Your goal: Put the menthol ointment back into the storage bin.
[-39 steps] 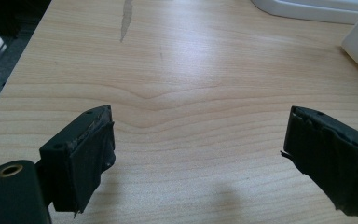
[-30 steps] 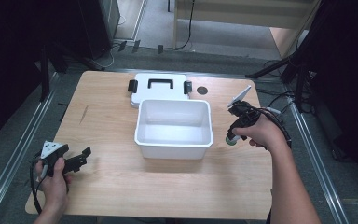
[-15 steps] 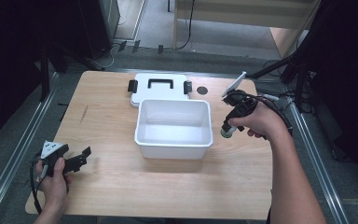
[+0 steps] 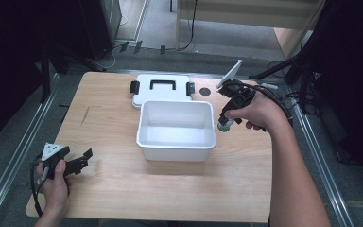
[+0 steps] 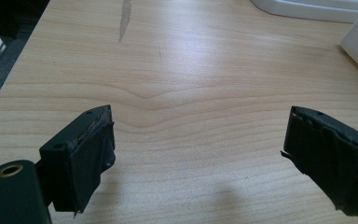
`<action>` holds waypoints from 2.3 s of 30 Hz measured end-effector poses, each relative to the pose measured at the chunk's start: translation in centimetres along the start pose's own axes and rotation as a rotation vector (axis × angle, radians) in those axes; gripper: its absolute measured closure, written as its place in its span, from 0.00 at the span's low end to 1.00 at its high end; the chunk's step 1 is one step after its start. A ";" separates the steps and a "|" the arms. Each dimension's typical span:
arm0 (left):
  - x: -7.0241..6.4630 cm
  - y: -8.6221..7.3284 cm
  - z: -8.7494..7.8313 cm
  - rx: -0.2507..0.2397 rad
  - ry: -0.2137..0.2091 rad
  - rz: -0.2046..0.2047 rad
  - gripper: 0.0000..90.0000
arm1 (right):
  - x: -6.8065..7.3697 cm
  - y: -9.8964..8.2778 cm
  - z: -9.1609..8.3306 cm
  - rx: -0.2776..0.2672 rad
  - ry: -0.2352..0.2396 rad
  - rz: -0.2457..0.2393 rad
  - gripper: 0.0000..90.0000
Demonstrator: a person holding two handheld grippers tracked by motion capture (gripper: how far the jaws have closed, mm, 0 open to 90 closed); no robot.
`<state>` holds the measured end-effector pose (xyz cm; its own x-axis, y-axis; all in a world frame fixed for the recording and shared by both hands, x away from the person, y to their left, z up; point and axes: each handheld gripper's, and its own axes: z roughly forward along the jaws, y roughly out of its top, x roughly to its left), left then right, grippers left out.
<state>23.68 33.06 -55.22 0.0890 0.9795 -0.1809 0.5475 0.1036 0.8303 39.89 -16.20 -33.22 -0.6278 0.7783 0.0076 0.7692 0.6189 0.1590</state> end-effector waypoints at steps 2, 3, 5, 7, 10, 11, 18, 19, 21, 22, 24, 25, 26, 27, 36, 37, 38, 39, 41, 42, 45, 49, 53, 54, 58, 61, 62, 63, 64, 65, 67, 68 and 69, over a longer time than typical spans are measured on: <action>0.0 0.0 0.0 0.000 0.000 -0.001 0.10 | 0.3 0.4 -0.3 -0.009 -0.002 -0.010 0.58; 0.0 0.0 0.0 0.000 0.000 -0.001 0.10 | 0.4 0.6 -0.4 -0.011 -0.001 -0.016 0.58; 0.0 0.0 0.0 0.000 -0.001 -0.001 0.10 | 0.9 1.0 -0.6 -0.012 0.002 -0.024 0.58; 0.0 0.0 0.0 0.000 -0.001 -0.001 0.10 | 1.3 1.3 -0.7 -0.010 0.001 -0.033 0.58; 0.0 0.0 0.0 0.000 -0.002 -0.001 0.10 | 1.8 1.8 -0.6 -0.018 0.008 -0.050 0.58; 0.0 0.0 0.0 -0.001 -0.003 -0.002 0.10 | 2.0 2.0 -0.5 -0.019 0.012 -0.053 0.58; 0.0 0.0 0.0 -0.001 -0.004 -0.008 0.10 | 2.8 2.7 0.1 -0.014 0.027 -0.072 0.58; 0.0 0.0 0.0 -0.001 -0.004 -0.007 0.10 | 3.1 2.9 0.3 -0.017 0.031 -0.082 0.58; 0.1 0.0 0.0 -0.001 -0.005 -0.008 0.10 | 3.2 3.0 0.4 -0.017 0.037 -0.087 0.58; 0.1 0.0 0.0 -0.001 -0.005 -0.008 0.10 | 3.4 3.0 0.6 -0.019 0.042 -0.098 0.58; 0.1 0.0 0.0 -0.001 -0.005 -0.009 0.10 | 3.5 3.1 0.8 -0.023 0.043 -0.114 0.58; 0.1 0.0 0.0 -0.002 -0.005 -0.009 0.10 | 3.6 3.1 0.9 -0.026 0.046 -0.117 0.58; 0.1 0.0 0.0 -0.002 -0.005 -0.009 0.10 | 3.6 3.1 0.9 -0.026 0.046 -0.117 0.58; 0.1 0.0 0.0 -0.002 -0.005 -0.009 0.10 | 3.7 3.2 1.0 -0.030 0.045 -0.125 0.58; 0.1 0.0 0.0 -0.002 -0.005 -0.009 0.10 | 3.8 2.8 2.6 -0.052 0.051 -0.256 0.58; 0.1 0.0 0.0 -0.002 -0.005 -0.009 0.10 | 3.6 2.5 3.0 -0.058 0.052 -0.294 0.58; 0.1 0.0 0.0 -0.002 -0.005 -0.010 0.10 | 3.6 2.4 3.2 -0.059 0.054 -0.303 0.58; 0.1 0.0 0.0 -0.002 -0.005 -0.010 0.10 | 3.6 2.4 3.2 -0.059 0.054 -0.303 0.58; 0.1 0.0 0.0 -0.002 -0.005 -0.010 0.10 | 3.6 2.2 3.6 -0.064 0.055 -0.335 0.58; 0.1 0.0 0.0 -0.002 -0.004 -0.009 0.10 | 3.7 2.1 4.0 -0.066 0.053 -0.355 0.58; 0.1 0.0 0.0 -0.004 -0.004 -0.010 0.10 | 3.8 2.0 4.6 -0.058 0.036 -0.392 0.58; 0.1 0.0 0.0 -0.003 -0.004 -0.011 0.10 | 4.1 1.9 5.4 -0.049 0.019 -0.444 0.58; 0.1 0.0 0.0 -0.004 -0.005 -0.014 0.10 | 4.3 1.9 6.3 -0.036 0.003 -0.478 0.58; 0.1 0.0 0.0 -0.004 -0.005 -0.014 0.10 | 4.3 1.9 6.3 -0.036 0.003 -0.478 0.58; 0.1 0.0 0.0 -0.003 -0.005 -0.014 0.10 | 4.5 2.0 7.3 -0.013 -0.023 -0.529 0.58; 0.1 0.0 0.0 -0.002 -0.006 -0.015 0.10 | 4.8 2.1 7.9 0.006 -0.045 -0.563 0.58; 0.1 0.0 0.0 -0.002 -0.006 -0.015 0.10 | 4.8 2.1 8.0 0.009 -0.050 -0.571 0.58; 0.1 0.0 0.1 -0.004 -0.004 -0.017 0.10 | 4.9 2.1 8.2 0.012 -0.059 -0.581 0.58; 0.1 0.0 0.1 -0.004 -0.004 -0.017 0.10 | 4.9 2.1 8.2 0.012 -0.059 -0.581 0.58; 0.1 0.0 0.0 -0.004 -0.004 -0.017 0.10 | 5.0 2.2 8.5 0.018 -0.068 -0.590 0.58; 0.0 0.0 0.0 -0.002 -0.003 -0.016 0.10 | 5.0 2.3 8.6 0.021 -0.074 -0.590 0.58; 0.0 0.0 0.0 -0.001 -0.003 -0.015 0.10 | 5.1 2.4 8.8 0.019 -0.087 -0.605 0.58; 0.0 0.0 0.0 -0.003 -0.003 -0.015 0.10 | 5.1 2.4 8.9 0.021 -0.089 -0.609 0.58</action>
<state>23.71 33.08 -55.26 0.0828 0.9773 -0.1950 0.5460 0.1192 0.8293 39.54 -9.79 -41.62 -0.9435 0.2897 -0.1611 0.2785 0.9563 0.0888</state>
